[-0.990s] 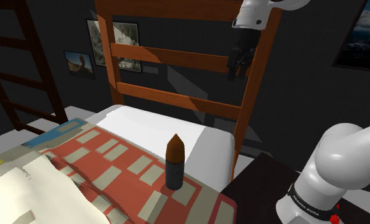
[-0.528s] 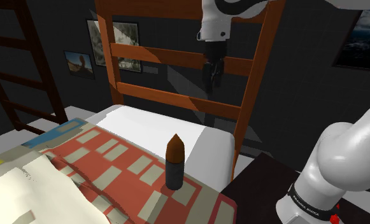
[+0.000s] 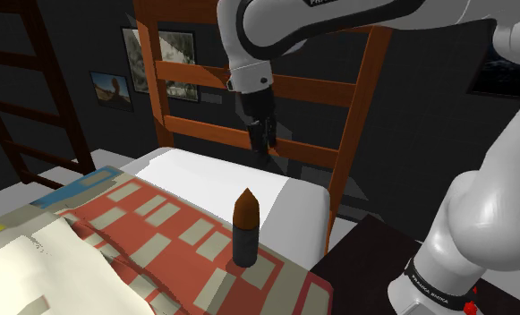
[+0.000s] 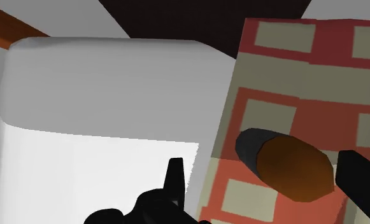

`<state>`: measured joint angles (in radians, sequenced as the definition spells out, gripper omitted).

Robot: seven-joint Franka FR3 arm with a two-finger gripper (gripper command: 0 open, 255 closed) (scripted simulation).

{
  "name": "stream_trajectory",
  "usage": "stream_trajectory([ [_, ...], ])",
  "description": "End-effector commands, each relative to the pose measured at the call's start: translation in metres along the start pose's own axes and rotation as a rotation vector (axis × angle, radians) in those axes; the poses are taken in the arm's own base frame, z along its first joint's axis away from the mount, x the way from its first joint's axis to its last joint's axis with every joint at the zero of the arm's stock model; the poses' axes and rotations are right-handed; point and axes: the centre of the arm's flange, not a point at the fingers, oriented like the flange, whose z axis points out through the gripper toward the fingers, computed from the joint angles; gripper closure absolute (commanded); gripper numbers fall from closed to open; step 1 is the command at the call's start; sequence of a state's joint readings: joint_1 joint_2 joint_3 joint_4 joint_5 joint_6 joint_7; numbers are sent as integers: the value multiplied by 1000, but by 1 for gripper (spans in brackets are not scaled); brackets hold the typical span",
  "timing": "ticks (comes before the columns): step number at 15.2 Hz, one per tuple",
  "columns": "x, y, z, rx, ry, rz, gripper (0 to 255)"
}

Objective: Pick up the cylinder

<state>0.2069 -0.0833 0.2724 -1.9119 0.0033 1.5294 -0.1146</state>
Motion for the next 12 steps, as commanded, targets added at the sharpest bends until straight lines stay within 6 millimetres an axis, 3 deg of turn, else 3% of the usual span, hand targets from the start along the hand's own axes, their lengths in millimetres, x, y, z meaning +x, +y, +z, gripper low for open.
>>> stream_trajectory([
  [1,23,-21,14,-19,-46,-60,0],
  [7,79,-87,61,-77,-181,-237,0],
  [12,85,-88,81,-78,-182,-238,0],
])
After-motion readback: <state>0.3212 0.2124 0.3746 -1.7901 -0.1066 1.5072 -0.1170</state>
